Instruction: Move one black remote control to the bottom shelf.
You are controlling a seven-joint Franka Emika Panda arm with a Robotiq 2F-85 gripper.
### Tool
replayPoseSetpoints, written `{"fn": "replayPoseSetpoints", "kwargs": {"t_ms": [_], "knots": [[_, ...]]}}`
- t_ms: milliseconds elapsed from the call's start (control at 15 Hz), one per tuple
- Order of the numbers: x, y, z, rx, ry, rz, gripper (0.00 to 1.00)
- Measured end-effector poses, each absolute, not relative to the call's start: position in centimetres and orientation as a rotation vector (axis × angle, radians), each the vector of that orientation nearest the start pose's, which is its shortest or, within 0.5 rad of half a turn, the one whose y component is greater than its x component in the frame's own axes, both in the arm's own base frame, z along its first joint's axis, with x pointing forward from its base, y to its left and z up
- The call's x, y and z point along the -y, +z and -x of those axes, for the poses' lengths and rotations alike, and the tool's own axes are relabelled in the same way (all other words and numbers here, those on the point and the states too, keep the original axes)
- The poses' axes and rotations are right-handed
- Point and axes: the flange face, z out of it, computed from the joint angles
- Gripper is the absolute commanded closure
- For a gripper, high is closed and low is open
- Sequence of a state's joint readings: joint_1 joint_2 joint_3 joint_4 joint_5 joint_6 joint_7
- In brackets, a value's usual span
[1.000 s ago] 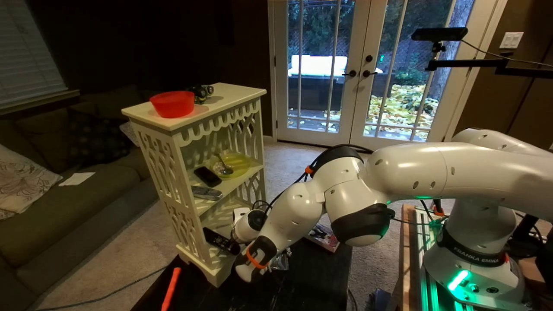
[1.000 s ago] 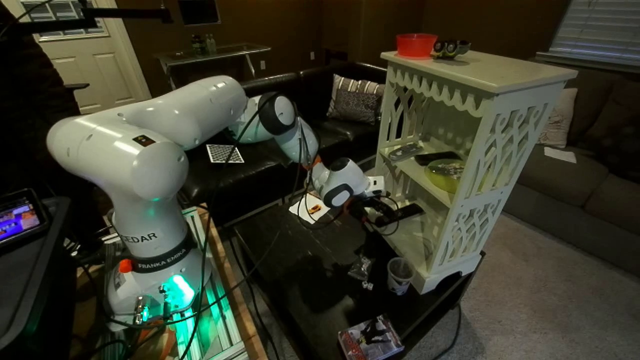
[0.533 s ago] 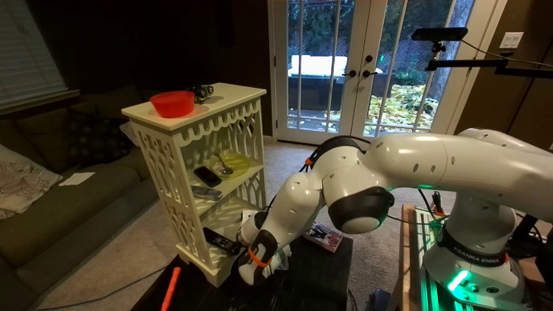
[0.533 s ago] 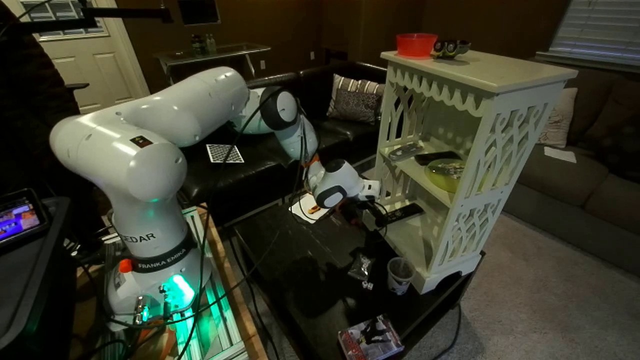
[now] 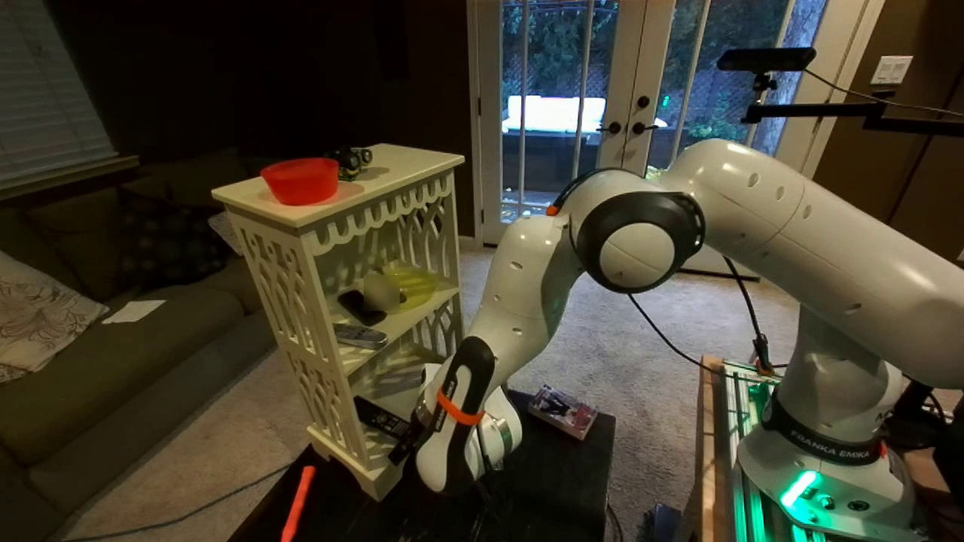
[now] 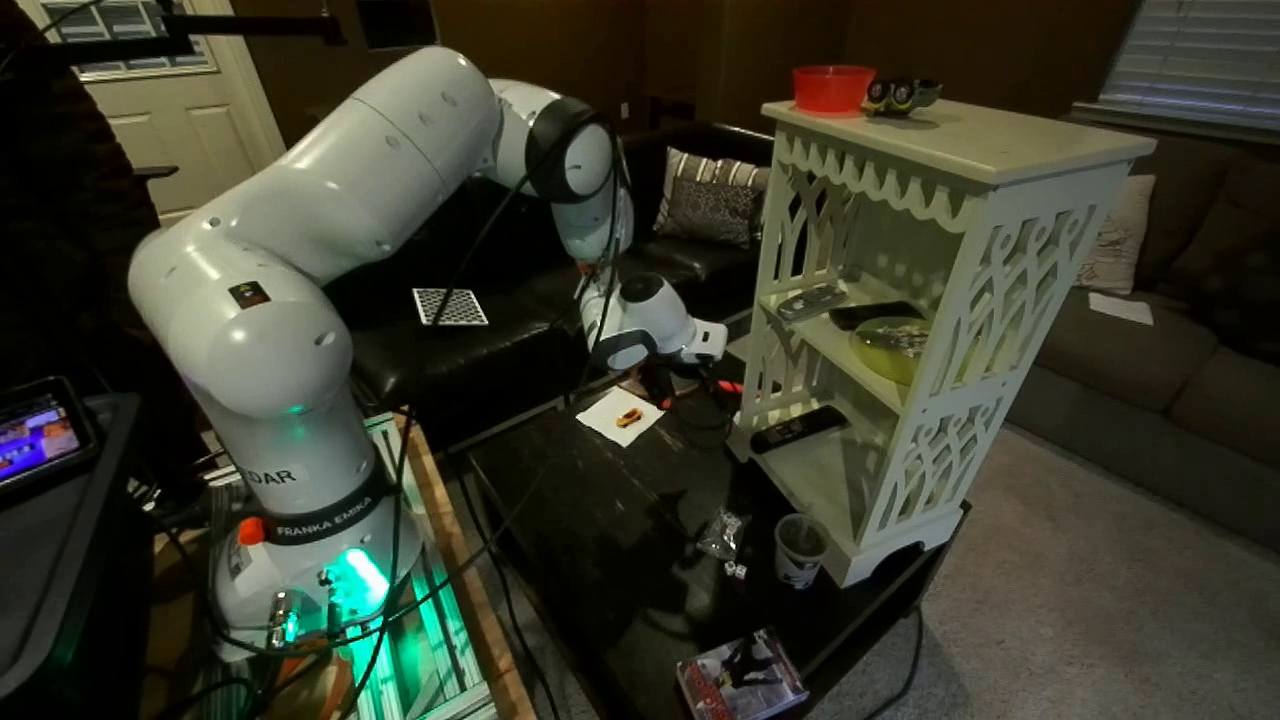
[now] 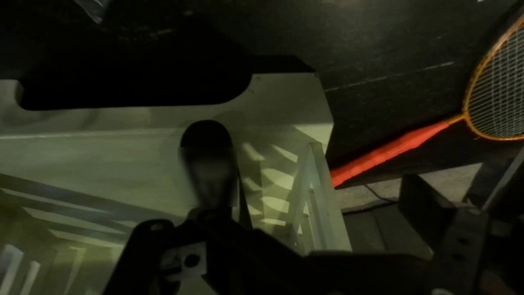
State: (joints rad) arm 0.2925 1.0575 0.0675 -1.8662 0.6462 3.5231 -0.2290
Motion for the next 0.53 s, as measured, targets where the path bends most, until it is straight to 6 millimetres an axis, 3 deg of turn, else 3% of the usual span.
{"fn": "replayPoseSetpoints", "kwargs": {"t_ms": [200,533], "knots": [[-11.9,2.3,-53.8,-0.235,-0.684,3.073,0.00],[-11.9,6.1,-48.2,-0.160,-0.587,3.095,0.00]]}}
